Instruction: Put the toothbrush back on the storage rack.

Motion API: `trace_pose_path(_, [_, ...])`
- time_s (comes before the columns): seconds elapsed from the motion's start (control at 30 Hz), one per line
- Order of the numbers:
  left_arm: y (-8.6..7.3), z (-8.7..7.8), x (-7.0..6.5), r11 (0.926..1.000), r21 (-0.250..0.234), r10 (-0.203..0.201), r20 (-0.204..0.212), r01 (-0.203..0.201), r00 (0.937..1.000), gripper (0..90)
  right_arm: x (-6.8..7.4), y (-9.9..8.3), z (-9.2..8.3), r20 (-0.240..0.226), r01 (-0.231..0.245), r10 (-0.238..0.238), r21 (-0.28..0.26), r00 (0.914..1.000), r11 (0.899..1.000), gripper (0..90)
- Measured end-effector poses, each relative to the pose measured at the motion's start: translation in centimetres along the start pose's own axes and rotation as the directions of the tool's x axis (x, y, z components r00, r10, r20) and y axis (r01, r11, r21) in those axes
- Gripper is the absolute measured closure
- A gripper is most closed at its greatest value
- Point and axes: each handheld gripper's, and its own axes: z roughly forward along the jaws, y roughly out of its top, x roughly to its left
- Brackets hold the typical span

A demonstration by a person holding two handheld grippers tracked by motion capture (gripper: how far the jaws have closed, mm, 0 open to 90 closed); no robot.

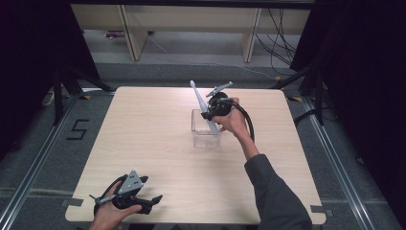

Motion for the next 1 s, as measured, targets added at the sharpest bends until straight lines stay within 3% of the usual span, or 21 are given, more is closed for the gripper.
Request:
trace_pose_path(0.1, [0.0,-0.1,0.1,0.9999,0.009,0.013,-0.006,-0.013,0.9999,15.0,0.3,-0.2,0.3,0.008,-0.037,0.037,0.038,0.9993,0.999,67.0])
trace_pose_path(0.17, [0.0,-0.1,0.1,0.9999,0.008,0.011,-0.007,-0.011,0.9999,14.9,0.3,-0.3,0.6,0.0,0.002,-0.002,0.038,1.0,0.999,67.0])
trace_pose_path(0.2, [0.0,-0.1,0.1,0.9998,0.011,0.014,-0.008,-0.014,0.9999,15.0,0.4,-0.4,0.7,0.018,-0.015,0.014,0.045,0.9997,0.999,67.0])
trace_pose_path(0.3, [0.0,-0.1,0.1,0.9999,0.007,0.013,-0.005,-0.013,0.9999,15.0,0.8,-0.3,0.9,0.008,-0.039,0.038,0.085,0.9992,0.996,67.0])
trace_pose_path(0.4, [0.0,-0.1,0.1,0.9999,0.007,0.009,-0.005,-0.009,0.9999,15.0,0.8,-0.3,1.5,-0.003,0.025,-0.025,0.076,0.9997,0.997,67.0])
trace_pose_path(0.47, [0.0,0.0,0.0,1.0,0.004,0.006,-0.002,-0.006,1.0,15.0,1.3,-0.3,1.6,-0.001,-0.036,0.036,0.123,0.9993,0.992,67.0])
trace_pose_path(0.5, [0.0,0.0,-0.1,0.9999,-0.009,-0.01,0.002,0.01,1.0,15.0,1.4,-0.3,1.7,0.005,-0.033,0.033,0.132,0.9995,0.991,67.0])
trace_pose_path(0.53, [0.1,-0.1,0.1,0.9998,0.017,0.015,-0.006,-0.015,0.9999,15.0,1.3,-0.3,1.8,-0.012,-0.016,0.018,0.131,0.9998,0.991,67.0])
trace_pose_path(0.57, [0.1,-0.1,0.1,0.9998,0.013,0.014,-0.005,-0.014,0.9999,14.9,1.1,-0.3,2.1,-0.012,0.027,-0.026,0.116,0.9996,0.993,67.0])
trace_pose_path(0.6, [0.0,0.0,-0.1,0.9999,-0.01,-0.007,0.002,0.007,1.0,14.9,1.2,-0.3,2.2,-0.011,0.018,-0.017,0.126,0.9998,0.992,66.9])
trace_pose_path(0.63, [0.0,-0.1,0.1,0.9999,0.006,0.012,0.001,-0.012,0.9999,15.0,1.2,-0.3,2.3,-0.011,0.029,-0.028,0.132,0.9996,0.991,66.9])
trace_pose_path(0.7, [0.0,-0.1,0.1,0.9999,0.006,0.011,0.001,-0.011,0.9999,15.0,1.2,-0.3,2.5,-0.013,0.042,-0.041,0.134,0.9991,0.99,66.9])
trace_pose_path(0.73, [0.0,0.0,-0.1,0.9999,-0.011,-0.008,0.001,0.008,1.0,15.0,1.2,-0.3,2.6,-0.015,0.038,-0.037,0.136,0.9992,0.99,66.9])
trace_pose_path(0.77, [0.1,-0.1,0.0,0.9999,0.01,0.012,-0.005,-0.012,0.9999,15.0,1.4,-0.4,2.7,-0.015,0.018,-0.016,0.149,0.9997,0.989,66.9])
trace_pose_path(0.83, [0.1,-0.1,0.0,0.9999,0.013,0.011,-0.005,-0.011,0.9999,14.9,1.3,-0.4,2.9,-0.017,0.046,-0.044,0.142,0.9989,0.989,66.8])
trace_pose_path(0.9, [0.0,0.0,-0.1,0.9999,-0.009,-0.006,0.002,0.006,1.0,15.0,1.4,-0.3,2.9,-0.011,0.016,-0.015,0.163,0.9998,0.987,66.8])
trace_pose_path(0.93, [0.0,0.0,-0.1,1.0,-0.008,-0.004,0.002,0.004,1.0,14.9,1.6,-0.3,2.7,0.0,-0.031,0.032,0.185,0.9995,0.982,66.7])
trace_pose_path(1.0, [0.0,0.0,-0.1,0.9998,-0.014,-0.012,0.003,0.012,0.9999,14.9,1.6,-0.3,2.8,-0.001,-0.036,0.037,0.185,0.9993,0.982,66.7])
